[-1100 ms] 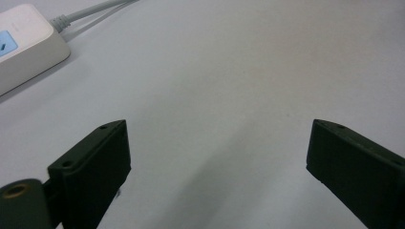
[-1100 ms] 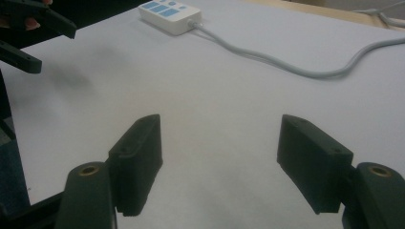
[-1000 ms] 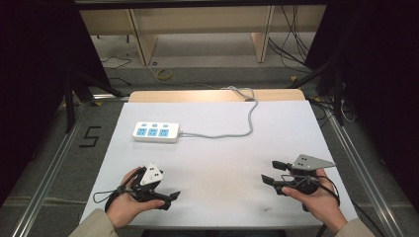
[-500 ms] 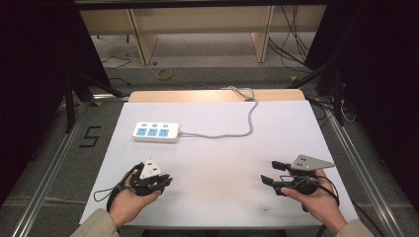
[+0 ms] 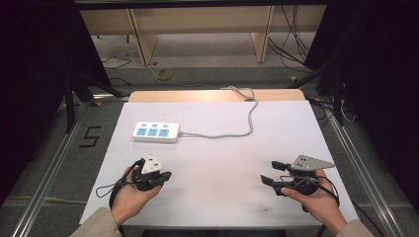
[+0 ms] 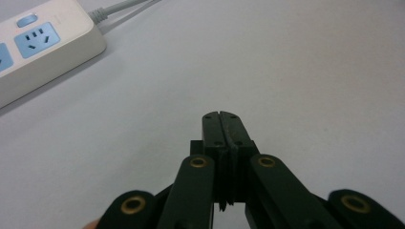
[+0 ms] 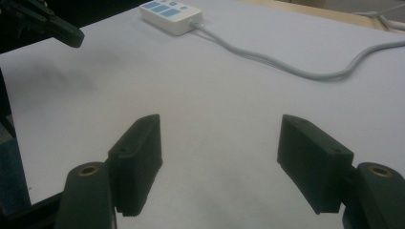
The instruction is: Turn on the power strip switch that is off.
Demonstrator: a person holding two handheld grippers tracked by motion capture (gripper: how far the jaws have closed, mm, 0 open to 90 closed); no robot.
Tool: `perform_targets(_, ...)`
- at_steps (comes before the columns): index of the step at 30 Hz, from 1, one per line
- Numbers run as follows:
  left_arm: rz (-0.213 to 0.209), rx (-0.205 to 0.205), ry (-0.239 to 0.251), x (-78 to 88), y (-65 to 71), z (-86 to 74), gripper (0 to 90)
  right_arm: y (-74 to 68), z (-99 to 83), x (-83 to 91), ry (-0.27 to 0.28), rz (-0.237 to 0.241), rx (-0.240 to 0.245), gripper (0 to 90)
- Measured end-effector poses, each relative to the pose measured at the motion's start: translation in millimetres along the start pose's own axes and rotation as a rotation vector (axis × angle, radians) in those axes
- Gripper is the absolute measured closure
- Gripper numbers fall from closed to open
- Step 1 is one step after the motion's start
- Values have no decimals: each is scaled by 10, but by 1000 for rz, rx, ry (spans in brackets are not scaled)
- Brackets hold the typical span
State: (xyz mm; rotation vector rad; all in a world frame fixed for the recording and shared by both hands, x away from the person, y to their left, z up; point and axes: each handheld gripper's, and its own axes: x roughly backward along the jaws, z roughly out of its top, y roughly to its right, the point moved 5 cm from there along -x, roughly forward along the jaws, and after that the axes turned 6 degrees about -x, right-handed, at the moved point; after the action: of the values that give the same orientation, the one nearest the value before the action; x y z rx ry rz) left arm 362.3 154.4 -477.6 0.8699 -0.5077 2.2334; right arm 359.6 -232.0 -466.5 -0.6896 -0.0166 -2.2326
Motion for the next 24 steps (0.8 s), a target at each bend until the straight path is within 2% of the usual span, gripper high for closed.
perform_targets(7, 33, 22, 5, -20, -97, 27, 899, -5, 4, -2, 5, 0, 2, 321)
perform_targets(24, 81, 30, 4, -67, -288, 98, 900, -14, 5, -7, 6, 5, 3, 320)
